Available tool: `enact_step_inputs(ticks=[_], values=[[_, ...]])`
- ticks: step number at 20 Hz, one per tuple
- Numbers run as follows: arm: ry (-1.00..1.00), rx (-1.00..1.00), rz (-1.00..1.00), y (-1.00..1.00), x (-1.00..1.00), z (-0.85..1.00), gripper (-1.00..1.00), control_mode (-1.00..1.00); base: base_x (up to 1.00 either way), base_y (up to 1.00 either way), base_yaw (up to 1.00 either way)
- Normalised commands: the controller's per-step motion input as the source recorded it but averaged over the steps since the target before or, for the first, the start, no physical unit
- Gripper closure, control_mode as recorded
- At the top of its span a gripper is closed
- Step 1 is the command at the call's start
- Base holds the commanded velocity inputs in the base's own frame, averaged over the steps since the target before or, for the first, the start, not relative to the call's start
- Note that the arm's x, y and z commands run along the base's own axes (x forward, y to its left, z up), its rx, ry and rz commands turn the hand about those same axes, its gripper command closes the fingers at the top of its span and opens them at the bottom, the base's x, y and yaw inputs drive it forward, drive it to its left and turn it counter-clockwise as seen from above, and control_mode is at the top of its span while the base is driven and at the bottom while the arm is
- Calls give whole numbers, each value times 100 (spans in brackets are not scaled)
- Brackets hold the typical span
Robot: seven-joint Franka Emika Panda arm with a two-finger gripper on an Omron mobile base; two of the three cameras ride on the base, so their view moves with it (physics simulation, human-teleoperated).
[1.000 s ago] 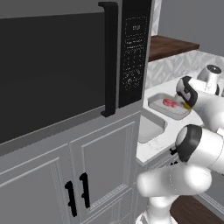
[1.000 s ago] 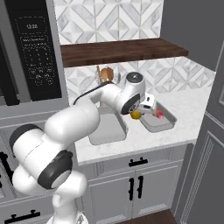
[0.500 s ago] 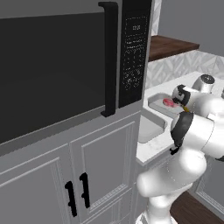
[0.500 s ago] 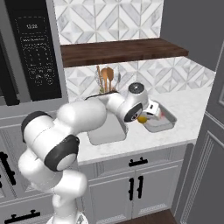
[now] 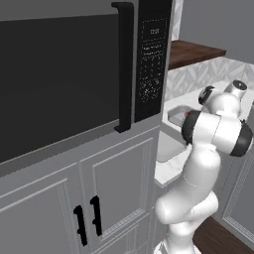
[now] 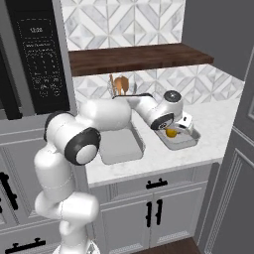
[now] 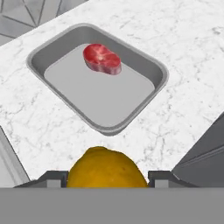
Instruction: Place one lemon and one steak in each tupperware on the nearby counter, to pack two identical lunches.
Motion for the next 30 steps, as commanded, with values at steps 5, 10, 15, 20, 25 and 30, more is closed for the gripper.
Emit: enact_step_inputs(ticks=[5, 10, 15, 20, 25, 30], values=[[5, 6, 0, -1, 38, -30, 100, -100, 0, 0, 0], [2, 0, 0, 0, 49, -37, 100, -100, 0, 0, 0], [0, 0, 0, -9, 44, -43, 100, -100, 0, 0, 0], [0, 0, 2, -43, 48, -27, 100, -100, 0, 0, 0], [0, 0, 0, -7, 45, -30, 100, -100, 0, 0, 0], [0, 0, 0, 3, 31, -43, 100, -100, 0, 0, 0]])
